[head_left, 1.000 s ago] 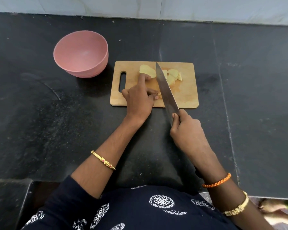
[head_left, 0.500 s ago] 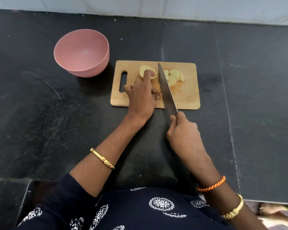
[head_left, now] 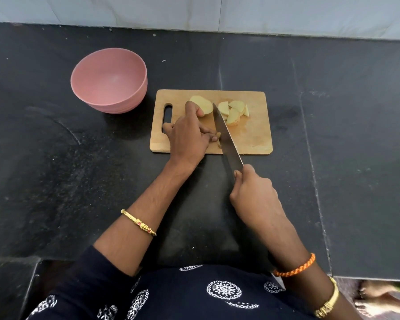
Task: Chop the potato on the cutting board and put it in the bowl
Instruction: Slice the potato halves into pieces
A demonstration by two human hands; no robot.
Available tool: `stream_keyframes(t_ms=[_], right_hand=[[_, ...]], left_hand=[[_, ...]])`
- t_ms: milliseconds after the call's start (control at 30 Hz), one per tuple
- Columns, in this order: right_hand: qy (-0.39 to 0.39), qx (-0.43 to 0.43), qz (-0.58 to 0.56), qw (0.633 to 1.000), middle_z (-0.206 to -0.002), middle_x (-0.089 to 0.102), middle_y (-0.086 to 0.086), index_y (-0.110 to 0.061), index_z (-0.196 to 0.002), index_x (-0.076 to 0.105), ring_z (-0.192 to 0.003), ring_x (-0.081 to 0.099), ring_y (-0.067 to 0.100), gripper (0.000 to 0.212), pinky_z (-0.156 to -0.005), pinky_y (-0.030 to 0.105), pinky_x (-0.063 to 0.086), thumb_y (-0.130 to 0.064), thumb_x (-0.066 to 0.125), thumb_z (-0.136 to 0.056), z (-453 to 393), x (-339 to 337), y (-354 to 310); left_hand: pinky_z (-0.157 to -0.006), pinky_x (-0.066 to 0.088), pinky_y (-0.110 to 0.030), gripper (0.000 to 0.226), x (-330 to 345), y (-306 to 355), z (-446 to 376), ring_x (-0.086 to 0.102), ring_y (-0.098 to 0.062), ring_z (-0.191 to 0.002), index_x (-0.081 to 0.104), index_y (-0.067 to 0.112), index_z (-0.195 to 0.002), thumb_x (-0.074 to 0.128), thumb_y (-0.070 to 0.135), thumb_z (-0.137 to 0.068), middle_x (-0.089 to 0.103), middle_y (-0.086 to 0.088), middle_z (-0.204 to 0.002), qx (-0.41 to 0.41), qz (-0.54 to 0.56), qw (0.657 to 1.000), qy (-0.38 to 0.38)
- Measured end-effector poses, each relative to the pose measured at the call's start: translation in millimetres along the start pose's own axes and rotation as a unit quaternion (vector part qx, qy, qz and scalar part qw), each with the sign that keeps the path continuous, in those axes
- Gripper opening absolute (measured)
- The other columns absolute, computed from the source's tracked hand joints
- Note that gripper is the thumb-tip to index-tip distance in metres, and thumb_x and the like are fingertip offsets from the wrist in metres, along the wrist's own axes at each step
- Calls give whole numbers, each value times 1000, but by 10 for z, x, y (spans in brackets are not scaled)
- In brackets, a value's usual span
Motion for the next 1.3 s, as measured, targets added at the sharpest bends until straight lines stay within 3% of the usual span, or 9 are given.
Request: stream_keyframes(t_ms=[133,233,333,500,767,900,1067,1167,1300], right_hand=[[14,-22,-57,998,-82,56,10,-15,-87,45,-78,56,31,26,-68,36,44,-35,34,-100,-26,-105,68],[47,-40,-99,993,-76,55,9,-18,-73,41,-75,53,29,31,-63,33,37,-33,36,-100,-132,-226,87],[66,-34,-125,989,-72,53,10,-16,-68,40,-73,53,31,35,-62,32,39,-33,38,-99,-282,-321,127],[71,-8,-158,985,-69,53,5,-4,-85,52,-64,51,22,37,-65,42,54,-34,36,-99,-396,-362,227],[73,-4,-169,983,-68,54,4,-3,-83,51,-62,48,18,37,-53,29,37,-33,37,-100,-468,-350,356],[60,-2,-175,983,-67,55,6,-2,-84,52,-57,48,20,38,-57,34,46,-34,37,-100,-480,-348,385],[33,-13,-168,985,-67,57,5,-10,-80,52,-51,47,17,35,-48,28,41,-35,37,-100,-470,-373,450],[20,-22,-156,987,-68,55,7,-5,-86,53,-54,46,18,37,-53,33,43,-36,38,-100,-448,-368,462],[29,-43,-135,990,-65,50,6,-5,-81,49,-55,43,17,36,-48,28,35,-33,38,-101,-358,-370,462]], left_hand=[[-76,18,-30,25,-40,14,-7,57,-4,-83,58,24,-88,77,23,-73,65,13,-73,-4,-3,1000,-23],[-75,15,-29,7,-41,89,-4,57,-8,-89,68,27,-88,65,21,-85,67,13,-85,18,-4,1000,-23],[-79,16,-30,16,-29,217,-62,53,-14,-101,70,26,-100,58,28,-91,70,10,-97,49,-30,998,-5],[-86,25,-39,35,167,362,-200,48,-21,-108,68,25,-109,57,48,-86,66,2,-109,107,-151,982,-27],[-81,27,-36,33,328,526,-267,47,-23,-102,68,15,-97,58,45,-87,61,-6,-106,112,-276,954,-21],[-85,31,-37,29,300,576,-352,49,-25,-103,64,13,-96,63,40,-85,61,-7,-104,75,-250,963,-60],[-84,29,-35,22,192,480,-376,51,-24,-101,67,14,-96,70,30,-81,53,0,-93,93,-172,971,-135],[-92,30,-38,32,133,392,-286,47,-21,-109,67,21,-111,70,30,-81,53,0,-103,103,-150,968,-175],[-97,27,-38,38,131,334,-179,44,-21,-115,64,24,-118,68,33,-82,54,-2,-116,97,-133,973,-162]])
Point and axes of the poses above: each hand's wrist, its own z-axis away from the middle knuckle, its own x-axis out of the palm, y = z × x, the point moved 1 cm from there along -z, towards the middle knuckle
